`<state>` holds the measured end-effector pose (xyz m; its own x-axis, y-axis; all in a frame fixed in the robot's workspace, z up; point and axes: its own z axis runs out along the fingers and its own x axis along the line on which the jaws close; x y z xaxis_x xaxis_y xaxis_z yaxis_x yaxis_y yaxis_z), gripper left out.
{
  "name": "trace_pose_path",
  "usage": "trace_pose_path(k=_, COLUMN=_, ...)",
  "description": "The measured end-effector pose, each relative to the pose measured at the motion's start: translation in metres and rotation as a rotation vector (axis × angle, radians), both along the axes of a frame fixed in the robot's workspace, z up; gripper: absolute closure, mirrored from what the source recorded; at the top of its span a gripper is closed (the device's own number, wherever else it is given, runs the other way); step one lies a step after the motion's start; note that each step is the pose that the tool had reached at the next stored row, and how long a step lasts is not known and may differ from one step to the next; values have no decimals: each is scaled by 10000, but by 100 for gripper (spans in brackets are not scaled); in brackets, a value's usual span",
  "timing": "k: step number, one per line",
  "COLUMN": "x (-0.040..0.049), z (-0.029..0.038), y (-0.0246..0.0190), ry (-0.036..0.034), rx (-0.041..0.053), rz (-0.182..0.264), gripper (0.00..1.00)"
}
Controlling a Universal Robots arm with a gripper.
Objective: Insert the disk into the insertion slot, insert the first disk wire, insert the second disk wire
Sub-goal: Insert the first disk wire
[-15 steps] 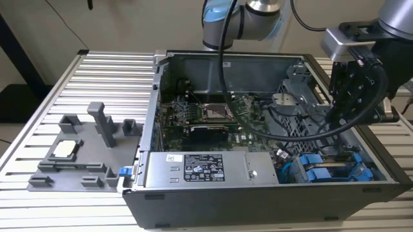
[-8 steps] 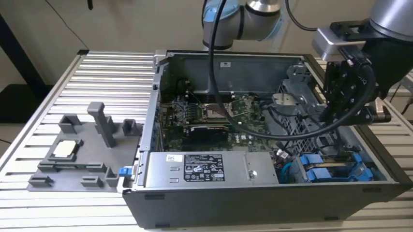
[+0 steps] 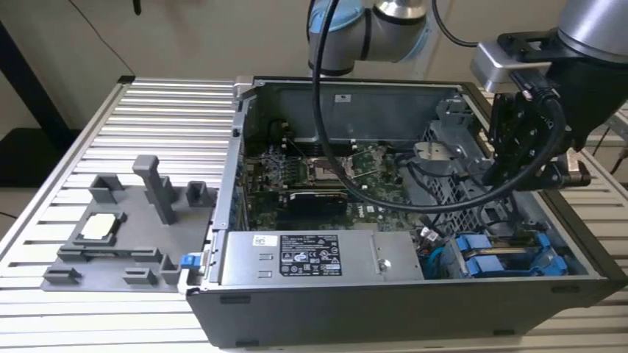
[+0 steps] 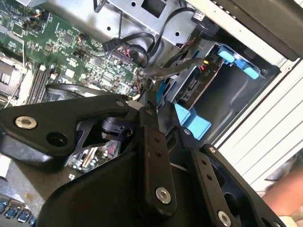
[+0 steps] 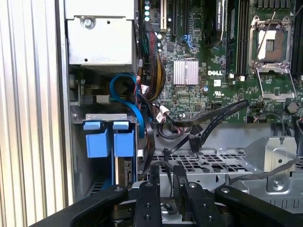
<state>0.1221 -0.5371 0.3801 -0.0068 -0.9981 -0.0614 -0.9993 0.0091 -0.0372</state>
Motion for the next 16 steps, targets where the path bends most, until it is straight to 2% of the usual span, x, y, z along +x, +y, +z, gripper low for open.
trace_pose_path(k=4, x=-4, z=-1, y=5, ry=1, rx=1, rz=-15, gripper=73)
trace_pose_path(k=5, x=-4, z=-4, y=4, ry=1, rx=31, rz=-17, gripper=73)
trace_pose_path(k=6, x=-9, z=-4, y=4, ry=2, rx=127, rz=-20, gripper=73)
trace_pose_path(k=9, x=-46, z=-7, y=13, ry=2, rx=504, rz=-23, gripper=73)
trace_pose_path(k=11, x=-81, z=-8, y=24, ry=2, rx=669, rz=-24, gripper=73)
trace_pose_path(k=16, x=-109, z=-8, y=51, ry=8, rx=696, rz=150, gripper=73)
